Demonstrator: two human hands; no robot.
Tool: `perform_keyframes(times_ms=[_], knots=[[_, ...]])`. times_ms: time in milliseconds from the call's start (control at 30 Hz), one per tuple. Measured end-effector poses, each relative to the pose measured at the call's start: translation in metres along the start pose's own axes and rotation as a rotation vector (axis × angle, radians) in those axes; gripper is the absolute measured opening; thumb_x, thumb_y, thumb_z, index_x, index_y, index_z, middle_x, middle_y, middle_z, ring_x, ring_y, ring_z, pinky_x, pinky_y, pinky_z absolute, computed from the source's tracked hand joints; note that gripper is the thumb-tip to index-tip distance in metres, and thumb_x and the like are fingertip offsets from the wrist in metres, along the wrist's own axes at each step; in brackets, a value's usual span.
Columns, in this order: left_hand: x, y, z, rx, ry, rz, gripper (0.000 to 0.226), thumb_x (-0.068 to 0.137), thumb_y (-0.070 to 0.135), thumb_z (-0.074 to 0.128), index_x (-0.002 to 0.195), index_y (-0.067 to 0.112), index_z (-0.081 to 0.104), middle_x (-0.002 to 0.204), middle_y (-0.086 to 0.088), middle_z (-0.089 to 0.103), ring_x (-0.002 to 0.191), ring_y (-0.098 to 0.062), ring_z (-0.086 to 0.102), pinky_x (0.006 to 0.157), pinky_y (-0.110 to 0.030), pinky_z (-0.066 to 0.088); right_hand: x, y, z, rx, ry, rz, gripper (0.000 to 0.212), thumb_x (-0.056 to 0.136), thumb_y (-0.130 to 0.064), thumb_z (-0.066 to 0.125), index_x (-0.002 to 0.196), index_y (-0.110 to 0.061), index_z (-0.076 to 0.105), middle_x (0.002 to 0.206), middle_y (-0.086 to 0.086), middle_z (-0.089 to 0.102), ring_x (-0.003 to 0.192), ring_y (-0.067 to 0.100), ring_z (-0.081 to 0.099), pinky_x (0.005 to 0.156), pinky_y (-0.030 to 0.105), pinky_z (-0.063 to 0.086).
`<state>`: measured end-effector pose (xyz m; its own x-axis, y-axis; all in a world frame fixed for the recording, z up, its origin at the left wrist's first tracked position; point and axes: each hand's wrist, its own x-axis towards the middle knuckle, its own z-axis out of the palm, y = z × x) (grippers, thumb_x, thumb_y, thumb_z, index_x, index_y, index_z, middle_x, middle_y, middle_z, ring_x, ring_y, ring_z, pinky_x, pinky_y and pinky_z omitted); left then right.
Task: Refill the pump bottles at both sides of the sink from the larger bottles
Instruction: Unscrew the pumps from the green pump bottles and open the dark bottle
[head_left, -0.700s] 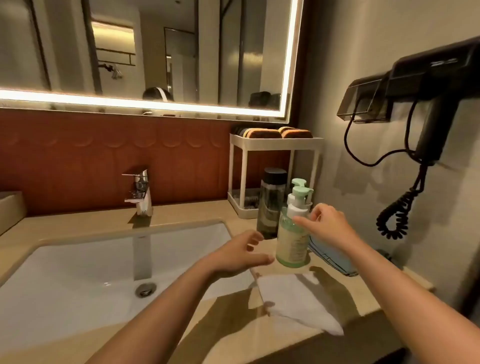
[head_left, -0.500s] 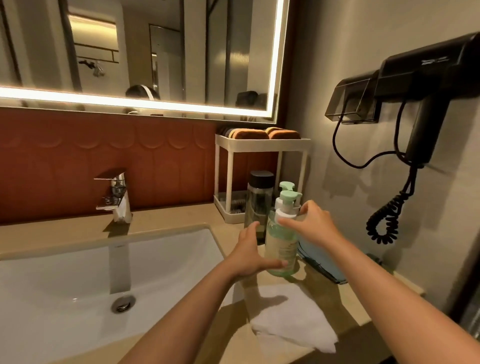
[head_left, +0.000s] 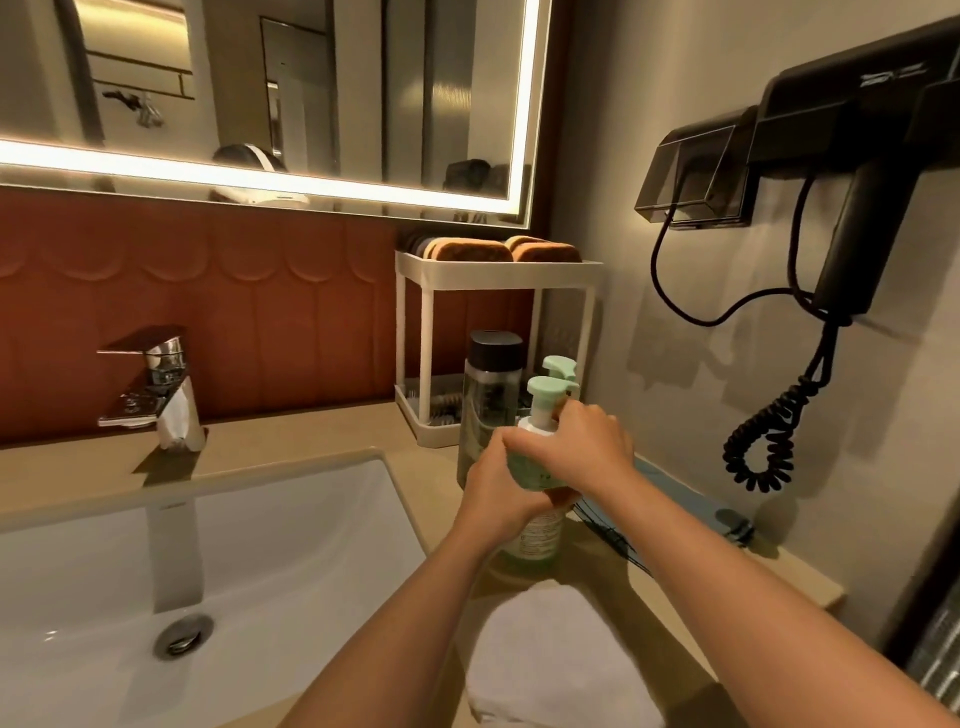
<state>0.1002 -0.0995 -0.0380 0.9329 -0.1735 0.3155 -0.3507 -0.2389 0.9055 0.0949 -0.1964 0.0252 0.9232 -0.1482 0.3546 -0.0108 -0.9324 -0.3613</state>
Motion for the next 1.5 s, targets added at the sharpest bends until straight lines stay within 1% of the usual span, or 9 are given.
perform_keyframes(times_ms=[133,333,500,667,833,1100,1233,1333,1500], knots=[[-0.003,-0.004,-0.009,0.022,0.028,0.000,0.064,0.067,0.022,0.083,0.111,0.035,0.039,0.098,0.025,0.048,0.100,-0.003,0.047,0.089,-0.027,0.043,0.001,-0.004,0.002,0.006,-0.022,-0.090,0.039,0.077,-0.057,0.053,0.069,-0.019,0.053,0.068,-0.001,0.055,0.071,0.019,0.054,0.057,0.029,0.038],[-0.008,-0.012,-0.022,0.016,0.032,-0.004,0.063,0.066,0.020,0.083,0.113,0.033,0.044,0.106,0.017,0.054,0.102,-0.008,0.053,0.090,-0.031,0.046,0.003,-0.007,0.007,0.093,-0.034,-0.207,0.040,0.072,-0.057,0.055,0.065,-0.017,0.056,0.071,0.002,0.060,0.071,0.018,0.057,0.060,0.035,0.045],[-0.009,-0.015,-0.025,-0.006,0.014,-0.011,0.065,0.064,0.021,0.084,0.117,0.033,0.047,0.111,0.013,0.058,0.106,-0.010,0.055,0.092,-0.036,0.048,0.010,-0.002,0.004,0.109,-0.108,-0.283,0.046,0.073,-0.058,0.062,0.057,-0.017,0.049,0.061,-0.001,0.052,0.062,0.014,0.048,0.053,0.029,0.035],[-0.007,-0.017,-0.029,-0.013,-0.010,-0.017,0.069,0.062,0.025,0.085,0.119,0.035,0.047,0.112,0.013,0.059,0.107,-0.010,0.056,0.090,-0.034,0.047,0.015,-0.001,0.000,0.179,-0.193,-0.357,0.043,0.073,-0.053,0.065,0.073,-0.010,0.064,0.074,0.007,0.064,0.071,0.020,0.058,0.061,0.037,0.044],[-0.006,-0.017,-0.033,-0.038,-0.048,-0.024,0.078,0.053,0.037,0.084,0.122,0.033,0.048,0.116,0.009,0.060,0.110,-0.014,0.057,0.095,-0.043,0.049,0.017,0.000,0.000,0.235,-0.225,-0.387,0.040,0.071,-0.046,0.069,0.079,-0.007,0.066,0.079,0.011,0.066,0.077,0.024,0.061,0.064,0.042,0.049],[-0.010,-0.020,-0.038,-0.023,-0.114,-0.024,0.069,0.063,0.036,0.083,0.122,0.036,0.046,0.117,0.012,0.058,0.112,-0.011,0.056,0.094,-0.035,0.049,0.015,-0.001,0.002,0.224,-0.197,-0.373,0.041,0.072,-0.051,0.066,0.081,-0.011,0.066,0.078,0.005,0.066,0.075,0.019,0.061,0.066,0.038,0.050],[-0.019,-0.020,-0.016,0.150,0.185,-0.114,0.083,0.057,0.046,0.083,0.125,0.038,0.036,0.126,0.010,0.052,0.116,-0.015,0.051,0.098,-0.049,0.045,0.007,-0.009,0.008,0.111,-0.097,-0.307,0.048,0.069,-0.067,0.058,0.065,-0.019,0.054,0.074,0.001,0.061,0.079,0.021,0.057,0.061,0.034,0.045],[-0.026,-0.008,0.001,0.162,0.375,-0.184,0.073,0.062,0.044,0.082,0.115,0.034,0.033,0.118,0.008,0.055,0.112,-0.017,0.054,0.097,-0.045,0.046,-0.003,-0.019,0.010,0.068,-0.031,-0.235,0.046,0.071,-0.064,0.059,0.060,-0.021,0.045,0.076,0.001,0.057,0.081,0.019,0.056,0.060,0.029,0.038],[-0.025,-0.012,-0.003,0.167,0.373,-0.156,0.069,0.065,0.040,0.081,0.120,0.032,0.039,0.116,0.006,0.059,0.110,-0.019,0.055,0.097,-0.046,0.046,-0.008,-0.025,0.009,0.067,0.025,-0.199,0.040,0.073,-0.053,0.058,0.055,-0.022,0.041,0.069,-0.001,0.052,0.074,0.018,0.053,0.050,0.025,0.028]])
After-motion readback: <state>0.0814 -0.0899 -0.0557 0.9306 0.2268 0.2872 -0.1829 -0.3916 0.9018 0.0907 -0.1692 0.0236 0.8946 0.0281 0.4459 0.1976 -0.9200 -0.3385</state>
